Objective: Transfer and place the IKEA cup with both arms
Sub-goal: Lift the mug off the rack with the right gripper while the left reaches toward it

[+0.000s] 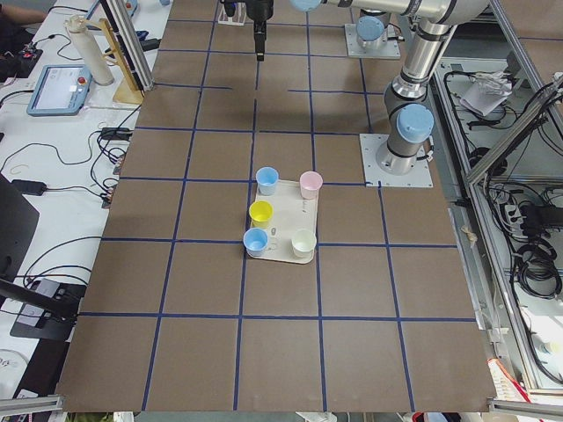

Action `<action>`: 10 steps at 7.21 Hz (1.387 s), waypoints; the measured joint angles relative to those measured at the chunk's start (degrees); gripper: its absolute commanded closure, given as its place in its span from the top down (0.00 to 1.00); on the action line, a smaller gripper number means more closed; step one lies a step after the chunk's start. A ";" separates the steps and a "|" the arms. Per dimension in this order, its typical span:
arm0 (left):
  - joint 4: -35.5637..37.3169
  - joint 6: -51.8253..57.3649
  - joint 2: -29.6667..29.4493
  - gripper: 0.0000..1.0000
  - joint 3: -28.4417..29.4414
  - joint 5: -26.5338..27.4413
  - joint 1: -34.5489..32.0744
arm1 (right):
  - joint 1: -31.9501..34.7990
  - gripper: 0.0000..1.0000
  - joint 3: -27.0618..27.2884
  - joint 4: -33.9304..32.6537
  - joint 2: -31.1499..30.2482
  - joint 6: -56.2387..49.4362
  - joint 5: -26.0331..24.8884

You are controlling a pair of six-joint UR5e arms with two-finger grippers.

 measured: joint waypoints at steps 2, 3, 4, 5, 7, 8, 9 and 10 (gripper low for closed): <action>-3.39 3.84 0.24 1.00 -0.25 -8.52 5.41 | 0.19 0.36 0.21 8.96 -1.38 -0.82 8.34; -6.57 9.38 0.27 1.00 -0.43 -12.97 8.83 | 0.54 0.34 0.25 13.83 -1.96 -2.80 11.91; -9.59 16.68 0.28 1.00 -0.91 -16.54 11.93 | 1.13 0.33 0.28 18.87 -2.22 -6.62 14.92; -12.26 23.53 0.26 1.00 -2.06 -20.39 14.53 | 1.93 0.33 0.30 23.41 -2.30 -12.60 17.17; -16.41 29.11 0.17 1.00 -6.67 -31.69 17.64 | 3.68 0.33 0.33 29.31 -2.89 -28.36 20.80; -17.30 29.74 -0.03 1.00 -9.99 -39.42 17.81 | 4.60 0.33 0.39 30.50 -4.15 -34.00 23.36; -17.61 30.27 -0.46 1.00 -13.37 -46.26 17.67 | 5.75 0.33 0.48 31.17 -5.66 -37.44 26.93; -17.62 31.23 -0.83 1.00 -16.55 -51.80 17.50 | 6.98 0.33 0.69 31.56 -6.54 -40.26 30.42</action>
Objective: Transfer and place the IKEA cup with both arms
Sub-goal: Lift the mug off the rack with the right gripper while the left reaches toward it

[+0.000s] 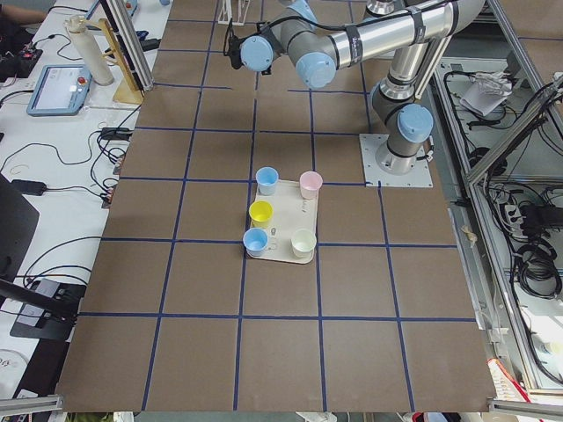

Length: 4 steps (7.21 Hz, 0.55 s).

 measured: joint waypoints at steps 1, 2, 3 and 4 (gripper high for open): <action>0.19 1.06 -0.33 1.00 -2.41 -4.83 -1.14 | 1.36 0.33 0.24 0.18 -0.47 -3.22 2.94; 0.37 1.58 -0.93 1.00 -3.75 -10.07 -4.25 | 3.04 0.33 0.35 0.23 -1.02 -5.94 5.12; 0.44 1.68 -1.64 1.00 -4.36 -14.66 -7.84 | 5.18 0.33 0.37 -0.55 -1.65 -8.22 6.23; 0.42 1.87 -2.34 1.00 -4.70 -17.48 -10.61 | 7.40 0.33 0.39 -2.66 -2.21 -9.98 6.66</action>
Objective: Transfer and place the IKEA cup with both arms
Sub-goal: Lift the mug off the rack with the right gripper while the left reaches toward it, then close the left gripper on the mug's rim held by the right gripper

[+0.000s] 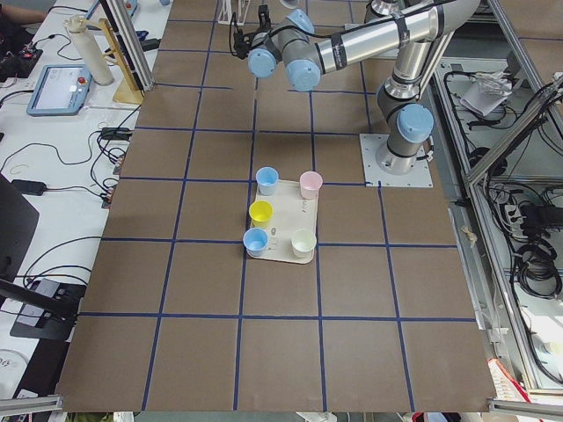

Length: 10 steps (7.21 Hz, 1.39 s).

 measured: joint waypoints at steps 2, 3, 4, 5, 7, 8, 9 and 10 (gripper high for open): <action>0.42 2.81 -0.66 1.00 -1.21 -1.08 -2.08 | 2.14 0.33 0.00 -4.61 -1.51 -2.86 -0.16; 0.95 5.96 -0.49 1.00 -2.95 -1.20 -2.54 | 2.47 0.33 0.00 -6.21 -1.98 -4.34 -0.19; 1.25 7.73 0.17 1.00 -5.10 -1.46 -2.81 | 2.58 0.33 0.01 -8.24 -2.05 -5.18 -0.30; 1.37 8.34 0.90 1.00 -6.70 -2.28 -2.98 | 2.61 0.33 0.03 -10.63 -1.89 -5.57 -0.51; 1.44 8.44 1.02 1.00 -7.62 -5.47 -4.12 | 2.70 0.33 0.56 -13.33 -1.28 -5.96 -0.75; 2.01 8.34 0.41 1.00 -7.62 -8.55 -5.78 | 2.72 0.33 1.43 -14.66 -0.93 -6.00 -0.78; 3.12 8.16 0.01 1.00 -7.56 -11.22 -7.41 | 2.78 0.34 2.31 -15.84 -0.76 -5.99 -0.76; 3.94 8.05 -0.01 1.00 -7.56 -12.45 -8.42 | 3.10 0.34 2.70 -16.87 -0.68 -5.88 -0.69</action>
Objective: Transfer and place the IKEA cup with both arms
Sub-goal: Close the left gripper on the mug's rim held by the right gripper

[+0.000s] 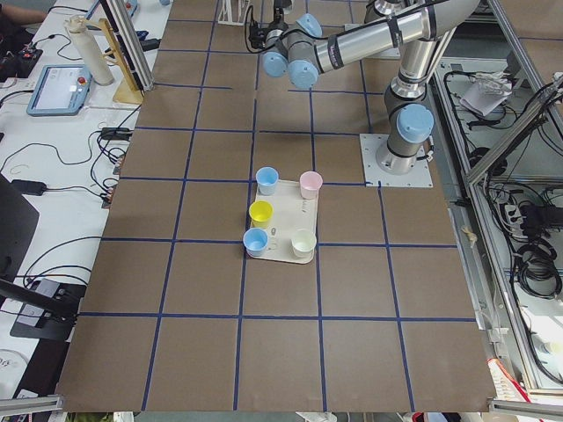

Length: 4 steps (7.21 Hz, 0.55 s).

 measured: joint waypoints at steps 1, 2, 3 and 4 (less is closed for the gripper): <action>0.37 -0.02 0.02 1.00 -0.05 -0.42 -0.46 | 0.54 0.35 0.14 -0.89 0.04 0.25 0.06; 0.55 0.00 0.02 0.98 -0.17 -0.48 -0.62 | 0.91 0.35 0.17 -1.48 0.07 0.42 0.14; 0.60 0.03 0.06 0.85 -0.31 -0.40 -0.67 | 1.06 0.37 0.19 -1.75 0.08 0.45 0.20; 0.57 0.07 0.13 0.59 -0.39 -0.21 -0.57 | 1.09 0.37 0.20 -1.84 0.09 0.47 0.25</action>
